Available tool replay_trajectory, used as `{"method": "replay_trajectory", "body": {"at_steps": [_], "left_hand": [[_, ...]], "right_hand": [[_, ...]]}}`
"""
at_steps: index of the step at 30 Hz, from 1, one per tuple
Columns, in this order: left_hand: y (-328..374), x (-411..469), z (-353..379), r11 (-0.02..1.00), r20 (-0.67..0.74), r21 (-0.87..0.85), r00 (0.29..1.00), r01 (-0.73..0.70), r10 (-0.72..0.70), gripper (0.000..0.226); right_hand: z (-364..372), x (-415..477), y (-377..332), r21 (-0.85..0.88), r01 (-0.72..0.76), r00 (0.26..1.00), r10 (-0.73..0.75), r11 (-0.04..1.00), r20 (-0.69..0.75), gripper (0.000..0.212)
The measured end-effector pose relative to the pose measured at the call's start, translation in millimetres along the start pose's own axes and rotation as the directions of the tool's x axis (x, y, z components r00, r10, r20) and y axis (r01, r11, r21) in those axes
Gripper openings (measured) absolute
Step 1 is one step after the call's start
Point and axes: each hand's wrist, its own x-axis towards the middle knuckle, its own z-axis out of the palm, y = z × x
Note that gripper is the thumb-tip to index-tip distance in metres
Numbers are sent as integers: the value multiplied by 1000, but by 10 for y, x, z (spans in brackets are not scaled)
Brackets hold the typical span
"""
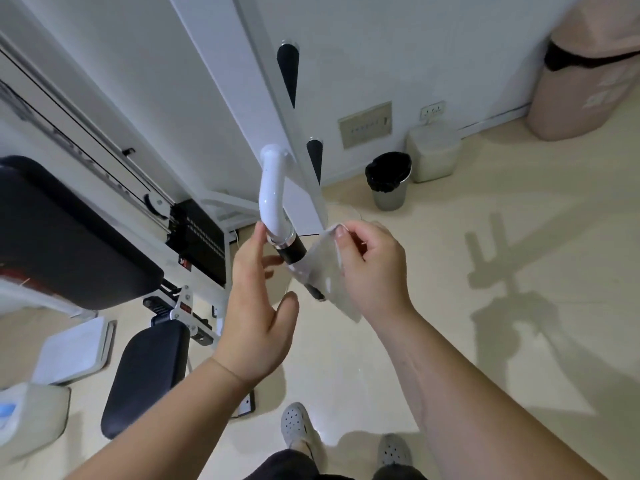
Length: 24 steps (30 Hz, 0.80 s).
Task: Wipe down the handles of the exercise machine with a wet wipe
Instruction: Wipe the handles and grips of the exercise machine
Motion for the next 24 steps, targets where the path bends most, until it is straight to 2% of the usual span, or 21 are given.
{"method": "replay_trajectory", "body": {"at_steps": [4, 7, 11, 14, 18, 20, 22, 24], "left_hand": [[12, 6, -34, 998, -39, -41, 998, 55, -56, 88], [7, 7, -112, 997, -78, -37, 995, 62, -65, 82], [78, 141, -179, 998, -197, -43, 978, 55, -63, 60], [78, 281, -151, 999, -277, -22, 959, 48, -52, 52], [-26, 393, -116, 1000, -339, 2, 941, 24, -22, 36], [-94, 432, -171, 999, -335, 39, 942, -1, 14, 30], [-135, 458, -236, 996, -305, 79, 950, -45, 67, 33], [-148, 466, -247, 994, -286, 80, 954, -68, 88, 34]], "right_hand": [[245, 77, -132, 179, 153, 975, -178, 972, 133, 19], [341, 10, -85, 308, 154, 961, -216, 939, 175, 19], [391, -171, 100, 456, 69, 964, -177, 887, 197, 22], [425, -285, 202, 587, -121, 951, -77, 801, 301, 31], [488, -315, 267, 597, -186, 926, -63, 780, 372, 31], [511, -297, 225, 602, -220, 904, -72, 768, 422, 45], [507, -260, 146, 589, -185, 870, -148, 787, 471, 64], [504, -198, 64, 585, -58, 840, -277, 809, 466, 69]]}}
